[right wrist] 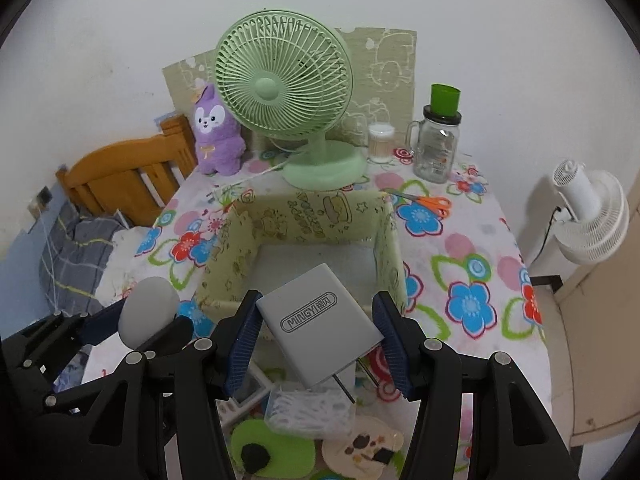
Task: Organize rigid objects
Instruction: 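Carry the charger and puck in both grippers over the green fabric box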
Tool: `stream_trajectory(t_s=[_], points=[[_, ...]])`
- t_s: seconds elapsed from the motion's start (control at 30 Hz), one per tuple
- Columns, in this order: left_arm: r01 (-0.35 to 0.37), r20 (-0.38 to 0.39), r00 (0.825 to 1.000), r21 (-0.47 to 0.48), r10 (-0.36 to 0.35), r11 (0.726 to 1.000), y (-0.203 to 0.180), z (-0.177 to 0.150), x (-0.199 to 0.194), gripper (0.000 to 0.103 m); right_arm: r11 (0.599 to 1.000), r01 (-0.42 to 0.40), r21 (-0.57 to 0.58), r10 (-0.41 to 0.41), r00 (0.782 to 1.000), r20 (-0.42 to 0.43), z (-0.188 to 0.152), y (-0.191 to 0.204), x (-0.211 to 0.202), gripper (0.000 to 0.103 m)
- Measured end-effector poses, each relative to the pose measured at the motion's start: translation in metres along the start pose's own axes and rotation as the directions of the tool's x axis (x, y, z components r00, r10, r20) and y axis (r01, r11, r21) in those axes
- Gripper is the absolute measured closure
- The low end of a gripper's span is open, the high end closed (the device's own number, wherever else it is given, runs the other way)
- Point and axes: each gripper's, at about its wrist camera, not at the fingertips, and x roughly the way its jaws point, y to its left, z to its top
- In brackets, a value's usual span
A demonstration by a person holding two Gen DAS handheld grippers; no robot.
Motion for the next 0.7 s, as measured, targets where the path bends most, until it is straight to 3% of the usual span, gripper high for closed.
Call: stream_trajectory(t_s=[0.4, 0.7], points=[[-0.012, 0.006, 1.000, -0.016, 0.013, 1.000, -0.017, 0.031, 0.016, 0.054, 0.998, -0.059, -0.022, 0.059, 0.998, 0.010, 0.028, -0.017, 0.012, 0.043], [-0.005, 0.004, 1.000, 0.009, 0.005, 1.000, -0.025, 0.048, 0.035, 0.054, 1.000, -0.019, -0.024, 0.019, 1.000, -0.007, 0.042, -0.026, 0.031, 0.043]])
